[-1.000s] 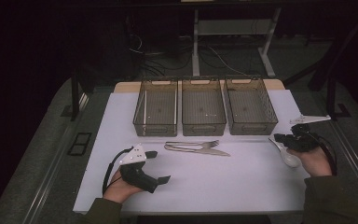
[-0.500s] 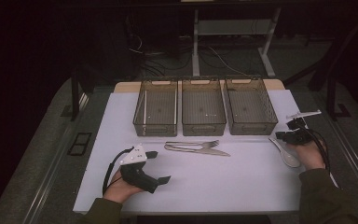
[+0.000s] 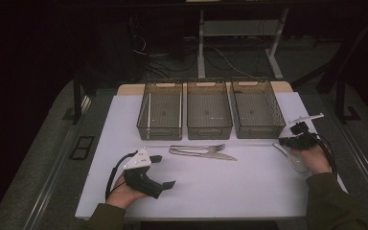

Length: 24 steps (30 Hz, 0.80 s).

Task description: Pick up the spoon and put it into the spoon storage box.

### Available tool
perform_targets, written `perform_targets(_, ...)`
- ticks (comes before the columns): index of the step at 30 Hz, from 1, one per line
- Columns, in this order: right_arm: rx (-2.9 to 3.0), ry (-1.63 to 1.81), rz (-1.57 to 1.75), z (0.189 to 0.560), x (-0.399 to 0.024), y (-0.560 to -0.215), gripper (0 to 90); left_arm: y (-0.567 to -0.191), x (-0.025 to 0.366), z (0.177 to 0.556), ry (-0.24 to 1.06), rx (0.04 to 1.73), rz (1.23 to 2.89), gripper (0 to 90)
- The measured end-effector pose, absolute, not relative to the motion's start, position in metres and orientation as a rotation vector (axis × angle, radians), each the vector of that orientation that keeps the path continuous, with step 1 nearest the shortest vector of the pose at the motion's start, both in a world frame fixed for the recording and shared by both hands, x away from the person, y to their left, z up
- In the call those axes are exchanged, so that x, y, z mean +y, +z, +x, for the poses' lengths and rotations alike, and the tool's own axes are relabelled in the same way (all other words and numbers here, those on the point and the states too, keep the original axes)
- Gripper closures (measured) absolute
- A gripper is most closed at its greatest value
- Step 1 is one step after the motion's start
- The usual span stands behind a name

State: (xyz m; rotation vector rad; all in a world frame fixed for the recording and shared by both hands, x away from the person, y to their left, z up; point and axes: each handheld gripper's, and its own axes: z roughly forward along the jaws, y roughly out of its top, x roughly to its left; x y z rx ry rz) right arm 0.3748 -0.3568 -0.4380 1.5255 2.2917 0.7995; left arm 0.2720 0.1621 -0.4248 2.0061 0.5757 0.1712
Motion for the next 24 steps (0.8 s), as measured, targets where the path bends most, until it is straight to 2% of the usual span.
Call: perform_targets(24, 2.494, 0.832, 1.373, 0.346, -0.325, -0.434, 89.6, -0.424, 0.163, 0.271, 0.171, 0.575, 2.003, 0.0)
